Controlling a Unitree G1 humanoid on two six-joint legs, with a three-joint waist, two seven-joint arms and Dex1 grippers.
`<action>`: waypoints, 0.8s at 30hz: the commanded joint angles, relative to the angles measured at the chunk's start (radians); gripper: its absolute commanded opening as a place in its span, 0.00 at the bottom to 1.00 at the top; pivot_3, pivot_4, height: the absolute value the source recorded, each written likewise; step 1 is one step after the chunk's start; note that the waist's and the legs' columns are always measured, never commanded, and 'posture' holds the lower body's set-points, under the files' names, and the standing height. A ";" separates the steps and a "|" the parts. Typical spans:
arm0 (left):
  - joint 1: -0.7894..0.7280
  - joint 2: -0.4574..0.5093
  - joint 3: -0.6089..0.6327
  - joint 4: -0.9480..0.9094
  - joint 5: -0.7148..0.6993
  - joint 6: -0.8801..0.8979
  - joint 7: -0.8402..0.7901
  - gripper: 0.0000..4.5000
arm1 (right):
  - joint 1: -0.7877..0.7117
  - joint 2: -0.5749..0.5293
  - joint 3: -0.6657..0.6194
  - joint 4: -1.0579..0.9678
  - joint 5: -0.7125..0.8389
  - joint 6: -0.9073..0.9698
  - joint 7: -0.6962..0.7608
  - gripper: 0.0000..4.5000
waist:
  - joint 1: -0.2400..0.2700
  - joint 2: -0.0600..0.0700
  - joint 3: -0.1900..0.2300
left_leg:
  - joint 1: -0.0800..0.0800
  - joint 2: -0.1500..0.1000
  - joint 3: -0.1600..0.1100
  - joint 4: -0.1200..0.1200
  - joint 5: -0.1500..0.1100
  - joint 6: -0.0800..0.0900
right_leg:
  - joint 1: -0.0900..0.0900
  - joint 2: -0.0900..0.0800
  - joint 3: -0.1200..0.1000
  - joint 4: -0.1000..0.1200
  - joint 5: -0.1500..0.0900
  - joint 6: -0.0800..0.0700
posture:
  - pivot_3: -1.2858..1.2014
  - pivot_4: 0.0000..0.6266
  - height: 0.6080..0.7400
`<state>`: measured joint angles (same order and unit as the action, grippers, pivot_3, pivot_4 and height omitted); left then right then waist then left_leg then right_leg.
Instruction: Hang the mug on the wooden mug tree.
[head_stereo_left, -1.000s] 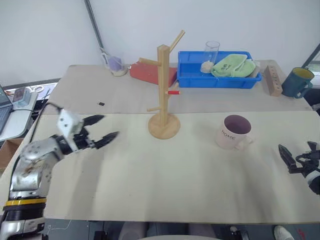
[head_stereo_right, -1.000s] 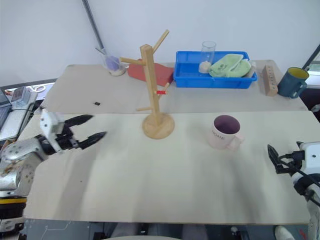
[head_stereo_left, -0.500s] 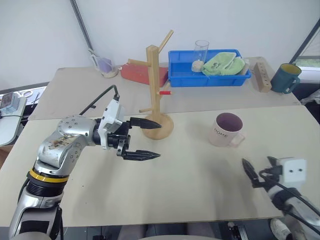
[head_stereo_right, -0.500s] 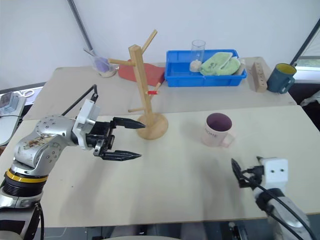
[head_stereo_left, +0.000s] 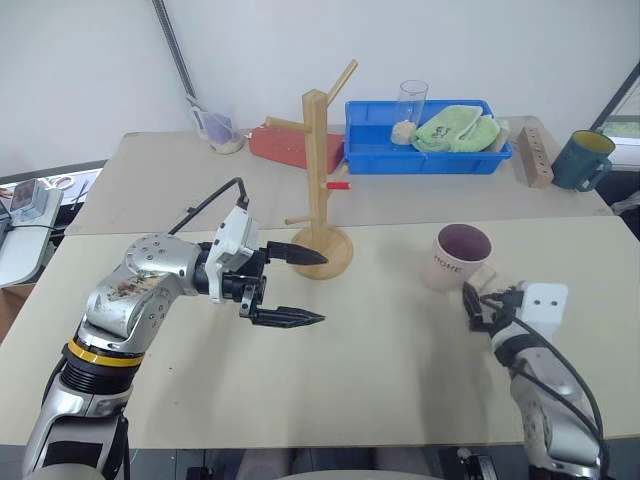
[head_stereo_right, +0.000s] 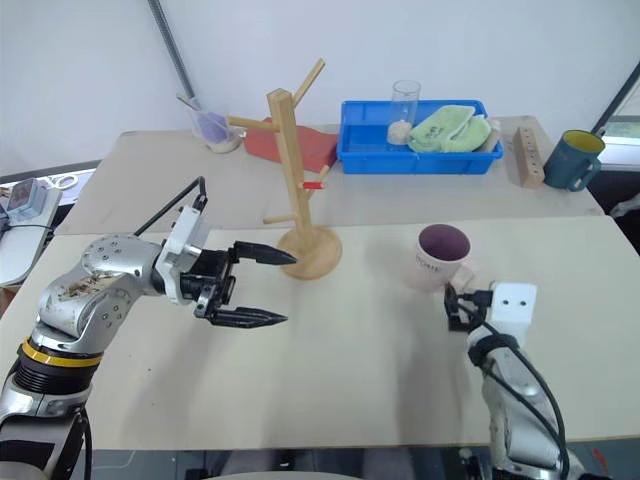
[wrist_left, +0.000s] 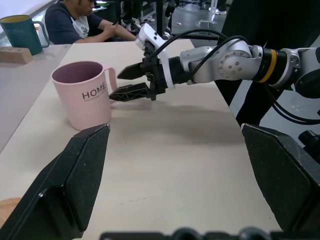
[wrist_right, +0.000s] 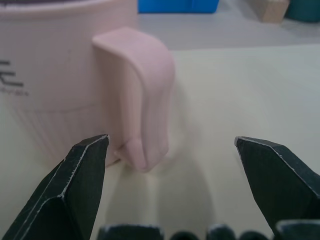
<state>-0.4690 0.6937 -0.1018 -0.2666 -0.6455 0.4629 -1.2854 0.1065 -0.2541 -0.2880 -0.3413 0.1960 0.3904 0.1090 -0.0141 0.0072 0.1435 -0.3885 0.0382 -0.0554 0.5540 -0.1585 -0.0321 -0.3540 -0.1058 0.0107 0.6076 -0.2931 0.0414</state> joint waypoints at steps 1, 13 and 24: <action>-0.002 0.006 0.020 -0.032 0.003 0.000 0.015 1.00 | -0.026 0.005 -0.003 -0.013 -0.015 -0.021 -0.021 0.99 | 0.000 0.000 0.000 | 0.000 0.000 0.000 0.000 0.000 0.000 | 0.000 0.000 0.000 0.000 0.000 0.000 | 0.52 0.24 0.85; -0.009 0.007 0.019 -0.031 0.011 -0.002 0.029 1.00 | -0.123 0.041 -0.017 0.088 0.001 -0.019 -0.063 0.74 | -0.003 0.000 0.000 | 0.001 0.003 0.000 0.001 0.001 0.002 | 0.000 0.006 0.004 0.001 0.000 0.000 | 0.52 0.24 0.85; -0.005 0.015 0.044 -0.013 0.020 0.000 0.048 1.00 | -0.151 0.019 0.021 0.104 0.000 -0.068 0.000 0.00 | -0.005 0.001 -0.001 | 0.000 0.010 0.000 0.001 0.001 0.002 | 0.000 0.015 0.006 0.003 0.001 -0.002 | 0.52 0.24 0.85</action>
<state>-0.4668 0.6975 -0.0971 -0.2691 -0.6246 0.4628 -1.2491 -0.0298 -0.2149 -0.2755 -0.1806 0.1994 0.3634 0.0868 -0.0187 0.0083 0.1429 -0.3883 0.0480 -0.0553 0.5551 -0.1573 -0.0301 -0.3545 -0.0905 0.0169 0.6103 -0.2924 0.0398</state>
